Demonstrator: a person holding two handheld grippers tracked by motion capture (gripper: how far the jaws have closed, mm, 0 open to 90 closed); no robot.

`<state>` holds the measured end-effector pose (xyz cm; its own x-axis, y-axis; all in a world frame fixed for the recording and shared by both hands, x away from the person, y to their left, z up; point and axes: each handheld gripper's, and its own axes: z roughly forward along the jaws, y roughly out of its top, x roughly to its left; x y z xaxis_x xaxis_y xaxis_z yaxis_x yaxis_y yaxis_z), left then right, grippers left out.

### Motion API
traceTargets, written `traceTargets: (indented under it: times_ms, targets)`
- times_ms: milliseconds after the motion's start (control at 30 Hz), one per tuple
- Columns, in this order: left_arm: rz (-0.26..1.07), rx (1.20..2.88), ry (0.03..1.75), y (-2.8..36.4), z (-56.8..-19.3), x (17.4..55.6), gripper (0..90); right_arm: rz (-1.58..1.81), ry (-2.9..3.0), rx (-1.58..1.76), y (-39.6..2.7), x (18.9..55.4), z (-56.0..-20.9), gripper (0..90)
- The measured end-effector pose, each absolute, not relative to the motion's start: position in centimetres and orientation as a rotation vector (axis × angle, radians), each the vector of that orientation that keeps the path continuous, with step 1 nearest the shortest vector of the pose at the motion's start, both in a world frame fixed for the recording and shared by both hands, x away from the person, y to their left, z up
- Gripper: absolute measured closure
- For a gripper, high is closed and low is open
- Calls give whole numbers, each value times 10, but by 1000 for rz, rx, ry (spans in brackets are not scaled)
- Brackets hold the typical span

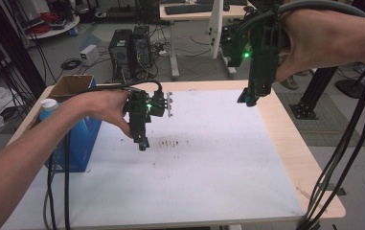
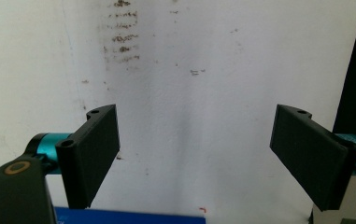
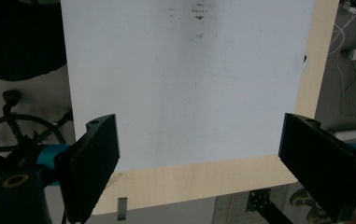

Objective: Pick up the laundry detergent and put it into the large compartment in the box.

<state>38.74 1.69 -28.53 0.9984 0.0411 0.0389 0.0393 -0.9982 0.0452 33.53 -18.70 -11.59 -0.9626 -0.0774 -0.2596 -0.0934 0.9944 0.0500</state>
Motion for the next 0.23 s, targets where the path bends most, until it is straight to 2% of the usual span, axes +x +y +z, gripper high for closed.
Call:
traceTargets:
  times_ms: [233]
  targets:
    - [56, 3089, 66, 19, -284, 388, 159, 93, 2876, -122, -187, 337, -116, 117]
